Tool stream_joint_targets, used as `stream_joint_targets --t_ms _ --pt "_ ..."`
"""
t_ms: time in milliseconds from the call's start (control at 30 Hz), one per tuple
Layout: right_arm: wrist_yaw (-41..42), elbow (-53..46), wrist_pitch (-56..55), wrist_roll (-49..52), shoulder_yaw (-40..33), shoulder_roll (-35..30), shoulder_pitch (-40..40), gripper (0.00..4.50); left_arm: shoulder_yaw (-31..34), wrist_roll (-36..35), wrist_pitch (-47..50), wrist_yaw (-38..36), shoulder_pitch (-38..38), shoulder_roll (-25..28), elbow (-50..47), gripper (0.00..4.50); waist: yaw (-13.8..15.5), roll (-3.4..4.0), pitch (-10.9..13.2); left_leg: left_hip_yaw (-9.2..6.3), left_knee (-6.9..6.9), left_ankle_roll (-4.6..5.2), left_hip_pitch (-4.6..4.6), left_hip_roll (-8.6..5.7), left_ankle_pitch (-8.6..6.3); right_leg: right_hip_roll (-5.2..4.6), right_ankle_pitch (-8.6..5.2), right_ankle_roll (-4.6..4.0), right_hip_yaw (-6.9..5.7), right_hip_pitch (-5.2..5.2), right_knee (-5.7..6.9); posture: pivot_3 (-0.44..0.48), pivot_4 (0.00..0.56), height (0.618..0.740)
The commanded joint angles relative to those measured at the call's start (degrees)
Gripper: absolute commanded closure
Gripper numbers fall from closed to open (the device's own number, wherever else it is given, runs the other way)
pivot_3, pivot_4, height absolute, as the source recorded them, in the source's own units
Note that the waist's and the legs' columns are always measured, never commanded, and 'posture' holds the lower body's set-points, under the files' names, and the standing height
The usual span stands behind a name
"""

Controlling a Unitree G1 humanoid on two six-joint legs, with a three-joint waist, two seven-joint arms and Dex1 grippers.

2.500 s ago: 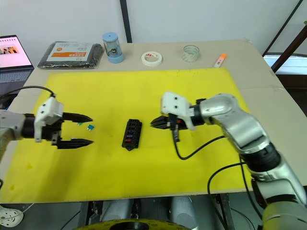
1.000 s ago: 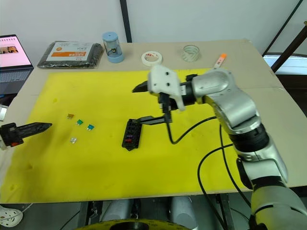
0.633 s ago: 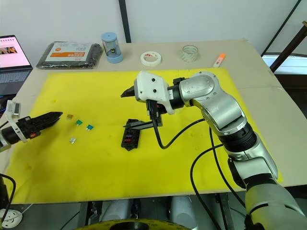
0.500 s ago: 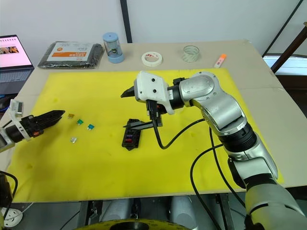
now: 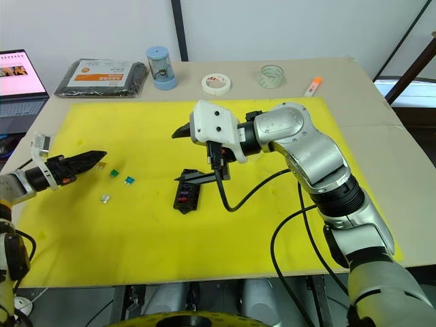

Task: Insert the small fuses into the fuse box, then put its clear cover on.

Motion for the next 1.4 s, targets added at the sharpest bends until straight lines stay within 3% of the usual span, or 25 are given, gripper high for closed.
stream_joint_targets --t_ms 33,67,167,267,700,833,1200,1333,1400 --pt "-0.3 -2.3 -0.1 0.1 -0.7 0.3 -0.3 0.02 -2.1 1.6 -0.2 -1.5 1.1 -0.1 0.6 0.0 0.0 0.0 0.0 0.0 0.0 0.0 0.0 0.0 0.0 0.0 0.0 0.0 0.0 0.0 0.0 0.0 0.15 0.74" --pt "-0.3 -2.4 -0.1 0.2 -0.7 0.3 -0.3 0.02 -2.3 1.8 -0.4 -2.0 1.5 0.0 0.5 0.0 -0.1 0.0 0.0 0.0 0.0 0.0 0.0 0.0 0.0 0.0 0.0 0.0 0.0 0.0 0.0 0.0 0.15 0.74" --pt "-0.3 -2.3 -0.2 0.1 -0.6 0.3 -0.2 0.0 -2.1 1.7 -0.6 -2.6 2.6 0.5 0.4 0.62 -0.2 0.0 0.0 0.02 -0.01 0.0 0.01 0.01 0.0 0.0 0.0 0.0 0.0 0.0 0.0 0.0 0.15 0.74" --pt "-0.2 -2.3 -0.3 0.1 -0.6 0.3 -0.2 0.0 -1.7 1.3 -0.5 -2.9 3.1 0.7 0.1 1.67 -0.3 0.0 0.0 0.02 -0.01 0.0 0.0 0.02 0.0 0.0 0.0 0.0 0.0 -0.01 -0.02 0.0 0.15 0.74" --pt "0.1 -1.9 -0.8 -0.2 0.0 0.4 0.0 0.0 1.3 -0.6 0.3 -2.6 6.4 1.8 -1.1 1.67 -0.6 0.01 0.0 0.05 -0.03 0.01 0.01 0.12 0.0 0.0 0.0 0.0 0.0 -0.04 -0.04 0.0 0.15 0.74" --pt "0.1 -1.9 -0.9 -0.2 0.1 0.5 -0.1 0.0 2.0 -1.1 0.6 -2.1 7.3 1.7 -1.5 2.59 -0.6 0.01 0.0 0.05 -0.04 0.01 0.01 0.12 -0.01 0.0 0.0 0.0 0.0 -0.05 -0.04 0.0 0.15 0.74" --pt "-0.1 -1.8 -1.0 -0.4 0.3 0.6 0.1 0.0 2.6 -1.7 0.8 -0.8 8.1 1.6 -2.0 2.59 -0.5 0.01 0.0 0.06 -0.04 0.01 0.01 0.13 -0.01 -0.01 0.0 0.0 0.01 -0.05 -0.03 0.0 0.15 0.74" --pt "-0.1 -1.8 -0.9 -0.5 0.3 0.7 0.0 0.0 2.5 -1.7 0.6 -0.5 8.1 1.5 -1.9 3.51 -0.5 0.01 0.0 0.05 -0.04 0.01 0.01 0.13 -0.01 -0.01 0.0 0.0 0.01 -0.06 -0.03 0.0 0.15 0.74" --pt "-0.1 -1.8 -0.9 -0.6 0.3 0.7 0.0 0.0 2.5 -1.8 0.6 -0.4 8.1 1.3 -1.9 3.51 -0.5 0.01 0.0 0.05 -0.04 0.01 0.0 0.13 -0.01 -0.01 0.0 0.0 0.01 -0.06 -0.03 0.0 0.15 0.74"
